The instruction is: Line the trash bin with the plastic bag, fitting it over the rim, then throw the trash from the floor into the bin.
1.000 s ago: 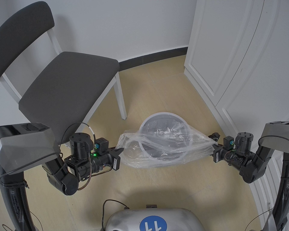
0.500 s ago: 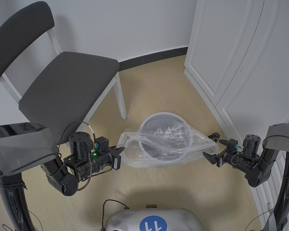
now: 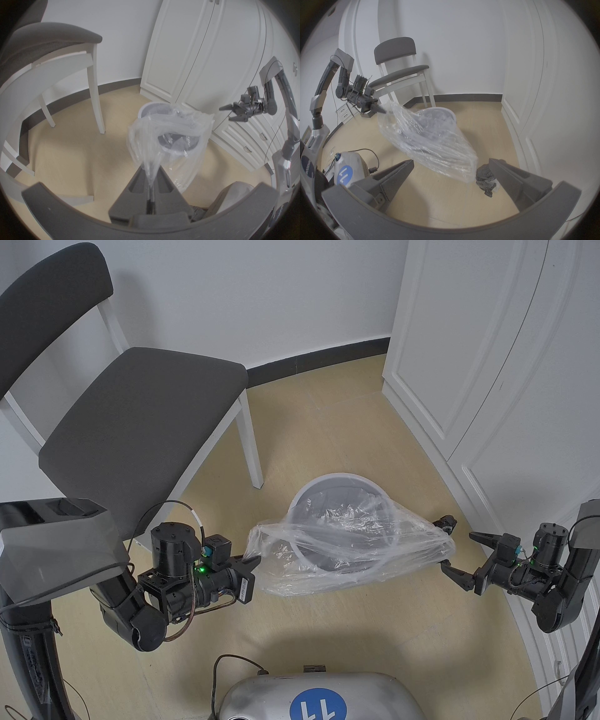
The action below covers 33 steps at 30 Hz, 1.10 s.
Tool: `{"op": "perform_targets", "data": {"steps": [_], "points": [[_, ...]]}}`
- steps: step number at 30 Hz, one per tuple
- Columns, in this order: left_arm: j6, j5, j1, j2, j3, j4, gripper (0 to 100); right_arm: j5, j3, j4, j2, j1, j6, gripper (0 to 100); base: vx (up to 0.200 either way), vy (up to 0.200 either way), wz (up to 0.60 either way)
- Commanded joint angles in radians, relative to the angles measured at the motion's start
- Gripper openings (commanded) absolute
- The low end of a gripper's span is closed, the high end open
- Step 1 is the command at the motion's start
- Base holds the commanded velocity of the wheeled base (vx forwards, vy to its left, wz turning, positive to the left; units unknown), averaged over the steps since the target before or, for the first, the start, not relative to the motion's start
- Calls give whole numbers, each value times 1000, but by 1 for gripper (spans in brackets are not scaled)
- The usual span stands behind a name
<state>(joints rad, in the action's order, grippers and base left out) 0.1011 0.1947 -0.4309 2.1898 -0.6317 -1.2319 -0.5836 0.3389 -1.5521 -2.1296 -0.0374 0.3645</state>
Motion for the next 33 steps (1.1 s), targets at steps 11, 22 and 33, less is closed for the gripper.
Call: {"op": "perform_targets", "data": {"steps": [11,22,33], "points": [[3,-46,-2,-2,7,26,0,685,474,771,280,312,-116,100,0,0,0],[6,-84,-3,-10,24,28,100,843,1109,1179,-1,393,-213,100,0,0,0],[65,-81,11,-15,32,15,100,846,1293,1186,-187,499,-345,100,0,0,0]]}}
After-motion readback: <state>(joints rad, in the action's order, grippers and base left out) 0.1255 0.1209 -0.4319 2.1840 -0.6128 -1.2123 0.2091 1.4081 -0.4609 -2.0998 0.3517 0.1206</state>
